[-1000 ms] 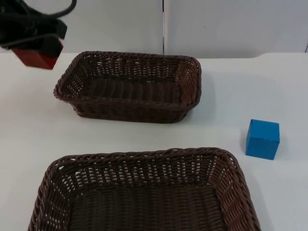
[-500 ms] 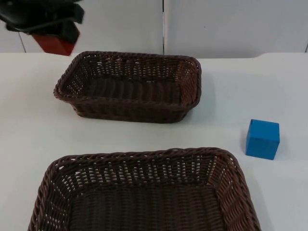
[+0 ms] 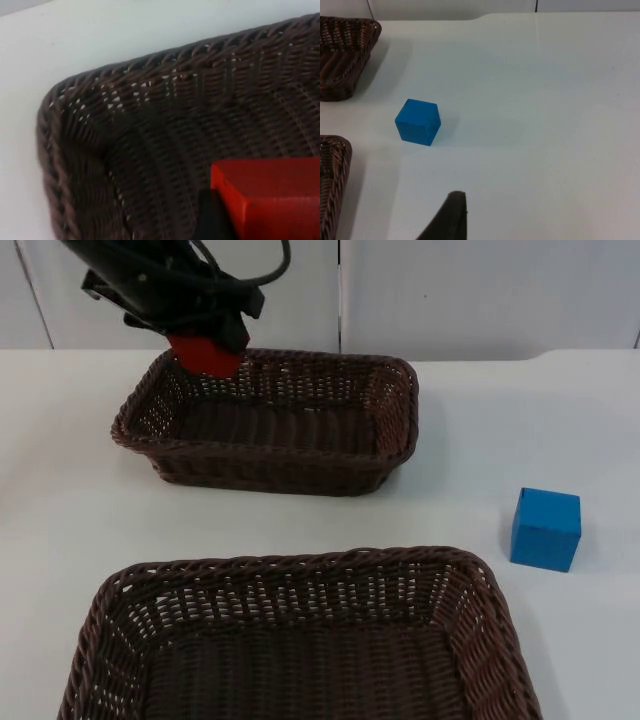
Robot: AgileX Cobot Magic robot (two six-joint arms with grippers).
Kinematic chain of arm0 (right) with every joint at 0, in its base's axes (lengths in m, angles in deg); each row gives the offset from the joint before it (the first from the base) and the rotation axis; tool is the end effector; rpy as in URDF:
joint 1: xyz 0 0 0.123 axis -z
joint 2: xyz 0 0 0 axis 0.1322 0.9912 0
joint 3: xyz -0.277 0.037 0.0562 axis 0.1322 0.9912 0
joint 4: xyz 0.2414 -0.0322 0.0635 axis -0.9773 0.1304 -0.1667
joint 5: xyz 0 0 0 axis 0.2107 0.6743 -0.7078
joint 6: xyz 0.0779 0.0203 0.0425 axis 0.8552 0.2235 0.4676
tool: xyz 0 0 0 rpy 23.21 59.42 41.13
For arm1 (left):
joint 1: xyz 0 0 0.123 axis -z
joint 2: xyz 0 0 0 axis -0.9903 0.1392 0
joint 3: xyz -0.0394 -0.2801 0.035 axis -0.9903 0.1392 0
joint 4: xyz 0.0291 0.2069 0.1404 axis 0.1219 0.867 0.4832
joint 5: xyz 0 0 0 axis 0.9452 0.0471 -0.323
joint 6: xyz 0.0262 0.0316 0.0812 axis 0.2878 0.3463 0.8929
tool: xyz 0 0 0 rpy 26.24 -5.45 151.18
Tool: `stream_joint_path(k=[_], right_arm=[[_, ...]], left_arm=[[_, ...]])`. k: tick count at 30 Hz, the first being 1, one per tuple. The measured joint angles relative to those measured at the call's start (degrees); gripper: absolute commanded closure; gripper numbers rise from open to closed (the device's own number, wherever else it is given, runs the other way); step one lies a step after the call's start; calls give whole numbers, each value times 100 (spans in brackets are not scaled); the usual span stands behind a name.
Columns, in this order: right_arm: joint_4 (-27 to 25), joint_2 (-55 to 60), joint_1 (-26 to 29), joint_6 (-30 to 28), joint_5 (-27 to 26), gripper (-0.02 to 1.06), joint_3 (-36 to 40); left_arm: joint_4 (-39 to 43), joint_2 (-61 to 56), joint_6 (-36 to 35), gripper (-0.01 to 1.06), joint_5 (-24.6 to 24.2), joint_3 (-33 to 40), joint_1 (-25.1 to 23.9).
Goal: Pick up one cube with the left hand and place it into the upper basket. Pick up one cube with the right hand and place it into the lower basket.
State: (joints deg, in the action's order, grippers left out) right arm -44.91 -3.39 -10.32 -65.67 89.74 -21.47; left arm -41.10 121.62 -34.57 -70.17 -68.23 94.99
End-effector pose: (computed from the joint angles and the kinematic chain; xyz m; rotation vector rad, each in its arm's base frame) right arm -0.0072 -0.0016 0.2805 -0.0361 2.0503 0.0163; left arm 0.4535 -0.1203 0.1896 0.4564 2.4604 -0.2698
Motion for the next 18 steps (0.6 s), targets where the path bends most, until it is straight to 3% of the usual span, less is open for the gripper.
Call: stream_joint_path(k=[9,18], right_arm=[[0,0,0,0,0,0,0],[0,0,0,0,0,0,0]], left_arm=[[-392,653,97,105,-73,-779,0],[-730,1029,476,105,-52,-954,0]])
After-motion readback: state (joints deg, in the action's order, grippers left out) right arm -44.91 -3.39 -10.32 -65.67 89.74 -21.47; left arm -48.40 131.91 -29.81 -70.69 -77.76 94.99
